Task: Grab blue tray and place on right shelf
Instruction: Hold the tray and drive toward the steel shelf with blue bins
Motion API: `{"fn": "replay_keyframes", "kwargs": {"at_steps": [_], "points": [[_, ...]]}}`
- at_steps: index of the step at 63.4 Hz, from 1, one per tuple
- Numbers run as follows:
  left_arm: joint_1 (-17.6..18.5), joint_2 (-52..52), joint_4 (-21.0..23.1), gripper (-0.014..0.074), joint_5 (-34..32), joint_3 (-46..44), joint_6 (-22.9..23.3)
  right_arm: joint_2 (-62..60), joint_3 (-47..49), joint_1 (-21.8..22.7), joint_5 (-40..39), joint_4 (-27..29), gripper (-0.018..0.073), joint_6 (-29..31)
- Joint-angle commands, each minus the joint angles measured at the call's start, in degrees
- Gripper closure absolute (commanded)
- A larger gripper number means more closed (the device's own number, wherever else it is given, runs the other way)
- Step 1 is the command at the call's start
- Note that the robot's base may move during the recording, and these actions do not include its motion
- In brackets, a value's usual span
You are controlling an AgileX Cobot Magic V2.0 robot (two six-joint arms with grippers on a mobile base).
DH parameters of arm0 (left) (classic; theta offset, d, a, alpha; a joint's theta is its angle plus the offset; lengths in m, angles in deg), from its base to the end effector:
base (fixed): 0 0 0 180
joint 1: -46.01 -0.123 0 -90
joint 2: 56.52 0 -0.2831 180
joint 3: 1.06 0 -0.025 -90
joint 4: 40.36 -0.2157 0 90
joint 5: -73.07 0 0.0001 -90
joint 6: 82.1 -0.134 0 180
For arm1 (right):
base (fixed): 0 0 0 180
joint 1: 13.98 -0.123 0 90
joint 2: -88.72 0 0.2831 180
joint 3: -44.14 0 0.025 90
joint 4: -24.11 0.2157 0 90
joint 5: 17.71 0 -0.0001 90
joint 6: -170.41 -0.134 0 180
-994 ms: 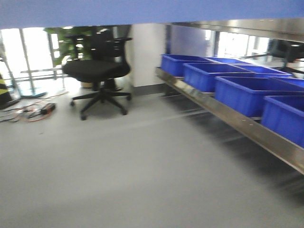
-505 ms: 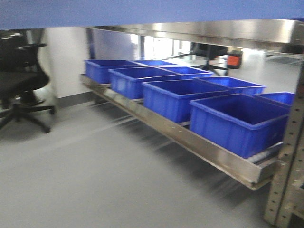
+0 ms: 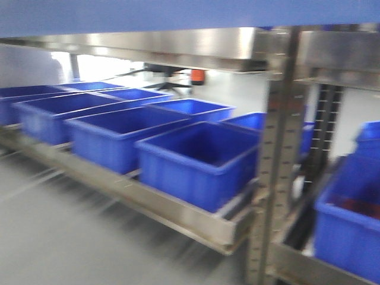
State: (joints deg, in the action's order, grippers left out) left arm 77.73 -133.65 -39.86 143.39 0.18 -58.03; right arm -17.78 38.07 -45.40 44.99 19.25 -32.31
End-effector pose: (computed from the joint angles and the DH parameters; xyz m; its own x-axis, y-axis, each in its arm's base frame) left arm 0.1804 -0.1128 0.3524 -0.8800 0.0613 -0.4710 0.1844 0.9580 -0.2197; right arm 0.1837 0.1004 0.3525 -0.7997 -0.0795 -0.5951 -0.2141 0.9638 0.1589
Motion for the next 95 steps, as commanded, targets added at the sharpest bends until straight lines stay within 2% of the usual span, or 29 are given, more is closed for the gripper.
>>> {"fn": "replay_keyframes", "kwargs": {"at_steps": [1,95], "points": [[0.4,1.2,-2.4,0.0645,1.8,-1.3,-1.6,-1.5,1.7,0.2,-2.2,-3.4,0.0504,1.7],[0.4,1.2,-2.4,0.0645,1.8,-1.3,-1.6,-1.5,1.7,0.2,-2.2,-3.4,0.0504,1.7]]}}
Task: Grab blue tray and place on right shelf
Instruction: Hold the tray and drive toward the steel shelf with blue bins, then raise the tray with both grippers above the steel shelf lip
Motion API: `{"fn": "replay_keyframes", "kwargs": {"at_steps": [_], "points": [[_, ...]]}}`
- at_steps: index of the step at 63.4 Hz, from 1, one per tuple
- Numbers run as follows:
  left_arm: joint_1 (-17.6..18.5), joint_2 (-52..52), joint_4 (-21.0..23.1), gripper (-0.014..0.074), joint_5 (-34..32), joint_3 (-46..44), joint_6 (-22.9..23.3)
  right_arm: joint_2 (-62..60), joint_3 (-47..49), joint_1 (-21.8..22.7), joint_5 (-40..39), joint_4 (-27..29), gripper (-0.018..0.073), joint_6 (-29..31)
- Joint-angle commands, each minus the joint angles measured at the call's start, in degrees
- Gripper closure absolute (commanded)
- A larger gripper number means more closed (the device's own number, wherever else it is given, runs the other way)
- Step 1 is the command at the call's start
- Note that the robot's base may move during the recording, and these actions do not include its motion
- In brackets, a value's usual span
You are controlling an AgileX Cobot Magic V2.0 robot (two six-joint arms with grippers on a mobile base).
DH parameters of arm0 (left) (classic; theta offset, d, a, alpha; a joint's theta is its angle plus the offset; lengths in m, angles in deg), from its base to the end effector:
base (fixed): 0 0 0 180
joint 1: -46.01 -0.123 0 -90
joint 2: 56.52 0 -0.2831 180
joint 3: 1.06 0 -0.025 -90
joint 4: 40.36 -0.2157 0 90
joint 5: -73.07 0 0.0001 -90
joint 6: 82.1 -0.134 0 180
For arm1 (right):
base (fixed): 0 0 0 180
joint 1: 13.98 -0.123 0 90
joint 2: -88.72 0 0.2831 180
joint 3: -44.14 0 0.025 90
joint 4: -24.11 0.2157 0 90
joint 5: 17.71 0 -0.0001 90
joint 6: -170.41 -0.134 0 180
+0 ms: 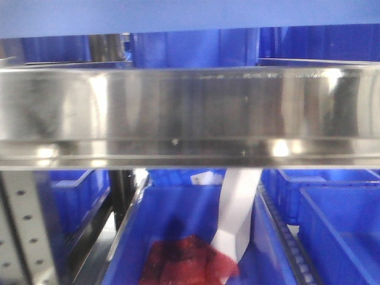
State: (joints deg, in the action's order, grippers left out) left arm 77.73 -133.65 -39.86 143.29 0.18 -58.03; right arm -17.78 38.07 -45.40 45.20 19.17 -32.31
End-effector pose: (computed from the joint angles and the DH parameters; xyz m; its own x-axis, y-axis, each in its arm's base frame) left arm 0.1805 -0.1129 0.3525 -0.8793 0.0609 -0.4723 0.1847 0.9578 -0.2204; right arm 0.1834 0.1000 0.3522 -0.8012 -0.0809 -0.5930 -0.2132 0.9644 0.1565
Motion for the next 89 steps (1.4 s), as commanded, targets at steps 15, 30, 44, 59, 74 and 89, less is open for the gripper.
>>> {"fn": "replay_keyframes", "kwargs": {"at_steps": [15,30,44,59,74,89], "points": [[0.4,1.1,-2.4,0.0645,1.9,-1.3,-1.6,-1.5,1.7,0.2,-2.4,-3.3,0.0504,1.7],[0.4,1.1,-2.4,0.0645,1.9,-1.3,-1.6,-1.5,1.7,0.2,-2.4,-3.3,0.0504,1.7],[0.4,1.1,-2.4,0.0645,1.9,-1.3,-1.6,-1.5,1.7,0.2,-2.4,-3.3,0.0504,1.7],[0.4,1.1,-2.4,0.0645,1.9,-1.3,-1.6,-1.5,1.7,0.2,-2.4,-3.3,0.0504,1.7],[0.4,1.1,-2.4,0.0645,1.9,-1.3,-1.6,-1.5,1.7,0.2,-2.4,-3.3,0.0504,1.7],[0.4,1.1,-2.4,0.0645,1.9,-1.3,-1.6,-1.5,1.7,0.2,-2.6,-3.3,0.0504,1.7]]}}
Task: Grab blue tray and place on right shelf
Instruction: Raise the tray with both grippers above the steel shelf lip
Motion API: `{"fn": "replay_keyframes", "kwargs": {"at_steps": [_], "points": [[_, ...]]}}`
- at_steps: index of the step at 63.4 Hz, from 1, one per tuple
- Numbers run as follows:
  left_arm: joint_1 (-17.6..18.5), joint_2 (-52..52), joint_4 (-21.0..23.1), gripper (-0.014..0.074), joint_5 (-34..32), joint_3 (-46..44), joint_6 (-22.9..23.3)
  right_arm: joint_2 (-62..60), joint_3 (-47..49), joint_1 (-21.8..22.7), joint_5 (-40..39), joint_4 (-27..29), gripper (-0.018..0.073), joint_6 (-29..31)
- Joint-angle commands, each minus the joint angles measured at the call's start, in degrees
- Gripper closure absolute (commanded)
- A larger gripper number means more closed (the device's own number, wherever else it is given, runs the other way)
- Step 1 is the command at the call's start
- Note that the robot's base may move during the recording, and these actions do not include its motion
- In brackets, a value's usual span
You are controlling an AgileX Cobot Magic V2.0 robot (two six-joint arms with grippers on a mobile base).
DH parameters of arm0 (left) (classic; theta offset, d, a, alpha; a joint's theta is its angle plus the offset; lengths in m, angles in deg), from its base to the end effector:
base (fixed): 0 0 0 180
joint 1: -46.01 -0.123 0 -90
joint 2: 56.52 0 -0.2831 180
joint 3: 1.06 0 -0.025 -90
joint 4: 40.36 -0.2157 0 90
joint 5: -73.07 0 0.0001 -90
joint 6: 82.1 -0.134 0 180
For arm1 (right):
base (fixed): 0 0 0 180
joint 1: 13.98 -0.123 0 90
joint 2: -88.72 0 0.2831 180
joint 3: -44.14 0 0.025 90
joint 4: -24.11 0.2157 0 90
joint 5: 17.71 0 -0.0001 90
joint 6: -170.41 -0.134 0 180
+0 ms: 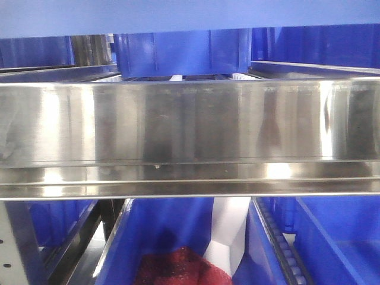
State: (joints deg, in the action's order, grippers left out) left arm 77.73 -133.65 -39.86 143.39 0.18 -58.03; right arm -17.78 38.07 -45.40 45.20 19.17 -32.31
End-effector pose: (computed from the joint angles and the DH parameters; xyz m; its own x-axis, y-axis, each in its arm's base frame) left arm 0.1804 -0.1128 0.3524 -0.8800 0.0613 -0.4710 0.1844 0.9580 -0.2197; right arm 0.1834 0.1000 0.3522 -0.8012 -0.0809 -0.5930 -0.2132 0.9644 0.1565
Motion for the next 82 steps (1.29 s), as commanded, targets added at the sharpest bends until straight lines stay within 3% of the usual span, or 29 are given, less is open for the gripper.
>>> {"fn": "replay_keyframes", "kwargs": {"at_steps": [1,24,32,39,51,68,82], "points": [[0.4,1.1,-2.4,0.0645,1.9,-1.3,-1.6,-1.5,1.7,0.2,-2.6,-3.3,0.0504,1.7],[0.4,1.1,-2.4,0.0645,0.4,-1.3,-1.7,-1.5,1.7,0.2,-2.9,-3.3,0.0504,1.7],[0.4,0.9,-1.0,0.0645,0.4,-1.4,-6.5,-1.5,1.8,0.2,-2.0,-3.3,0.0504,1.8],[0.4,-0.3,-1.0,0.0645,-0.7,-3.6,-6.7,-1.3,3.2,0.2,-2.1,-3.5,0.0504,1.8],[0.1,-6.3,-6.6,0.0645,-2.1,-13.1,-6.7,2.0,11.3,2.2,-2.2,-4.1,0.0504,2.8],[-4.2,-18.5,-6.7,0.0645,-2.3,-21.7,-6.8,13.5,20.9,8.6,-2.2,-4.0,0.0504,4.9],[-7.4,-24.8,-4.4,0.0645,-4.4,-21.8,-6.8,22.7,21.7,9.2,-2.5,-2.7,0.0504,6.9]]}}
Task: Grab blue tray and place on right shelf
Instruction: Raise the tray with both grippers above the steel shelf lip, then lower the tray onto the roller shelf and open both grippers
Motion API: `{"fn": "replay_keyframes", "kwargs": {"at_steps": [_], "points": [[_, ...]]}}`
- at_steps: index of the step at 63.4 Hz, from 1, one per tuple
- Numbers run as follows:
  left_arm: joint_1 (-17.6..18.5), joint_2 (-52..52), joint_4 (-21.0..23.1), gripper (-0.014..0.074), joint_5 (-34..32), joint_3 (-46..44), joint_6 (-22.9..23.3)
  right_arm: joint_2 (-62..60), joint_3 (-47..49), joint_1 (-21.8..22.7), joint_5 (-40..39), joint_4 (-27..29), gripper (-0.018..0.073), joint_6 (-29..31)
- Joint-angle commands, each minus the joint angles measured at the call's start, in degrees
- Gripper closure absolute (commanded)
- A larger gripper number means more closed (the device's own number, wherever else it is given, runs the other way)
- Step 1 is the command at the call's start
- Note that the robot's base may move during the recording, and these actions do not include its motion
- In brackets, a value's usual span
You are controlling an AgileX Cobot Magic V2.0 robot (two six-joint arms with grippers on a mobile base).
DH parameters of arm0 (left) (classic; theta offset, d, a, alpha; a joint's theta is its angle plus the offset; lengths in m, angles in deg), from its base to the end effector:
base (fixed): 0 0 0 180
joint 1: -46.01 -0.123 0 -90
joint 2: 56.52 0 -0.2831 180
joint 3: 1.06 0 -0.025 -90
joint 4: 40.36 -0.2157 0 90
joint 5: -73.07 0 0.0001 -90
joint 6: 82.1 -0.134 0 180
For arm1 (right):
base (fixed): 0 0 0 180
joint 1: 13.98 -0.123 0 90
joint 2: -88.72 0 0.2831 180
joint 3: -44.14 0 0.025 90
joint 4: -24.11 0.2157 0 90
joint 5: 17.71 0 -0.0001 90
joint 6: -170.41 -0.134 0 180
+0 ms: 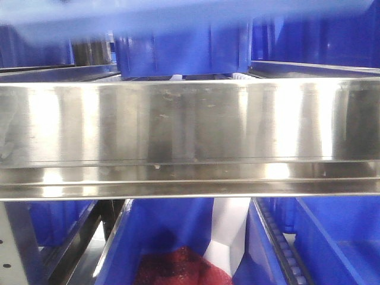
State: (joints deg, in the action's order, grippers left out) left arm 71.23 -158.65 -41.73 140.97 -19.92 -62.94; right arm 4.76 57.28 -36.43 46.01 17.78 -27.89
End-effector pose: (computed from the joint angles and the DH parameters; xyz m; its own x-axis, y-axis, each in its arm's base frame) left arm 0.3046 -0.1402 0.3325 -0.8840 0.0631 -0.4632 0.1411 0.9806 -0.1358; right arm 0.2955 0.1078 0.3448 -0.8305 -0.0557 -0.5542 -0.1118 0.9914 0.0680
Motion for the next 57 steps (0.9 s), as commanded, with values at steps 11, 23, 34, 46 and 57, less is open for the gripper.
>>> {"fn": "replay_keyframes", "kwargs": {"at_steps": [11,23,34,46,57], "points": [[-1.5,-3.3,-2.0,0.0645,-4.1,-1.7,-1.9,4.8,2.4,0.2,-4.7,-1.3,0.0504,2.5],[-1.5,-5.4,-2.0,0.0641,-4.5,-1.7,-1.9,7.3,2.4,0.2,-5.4,-1.3,0.0502,2.5],[-1.9,-5.8,-2.0,0.0491,-5.8,-1.7,-1.9,7.9,2.4,0.2,-5.4,-1.3,0.0449,2.5],[-1.9,-5.8,-2.1,0.0182,-6.2,-1.7,-1.9,7.9,2.4,0.4,-5.4,-1.3,0.0015,2.5],[-1.9,-5.8,-2.0,0.0045,-6.3,-2.1,-1.9,7.8,2.4,1.1,-5.3,-1.3,-0.0065,2.5]]}}
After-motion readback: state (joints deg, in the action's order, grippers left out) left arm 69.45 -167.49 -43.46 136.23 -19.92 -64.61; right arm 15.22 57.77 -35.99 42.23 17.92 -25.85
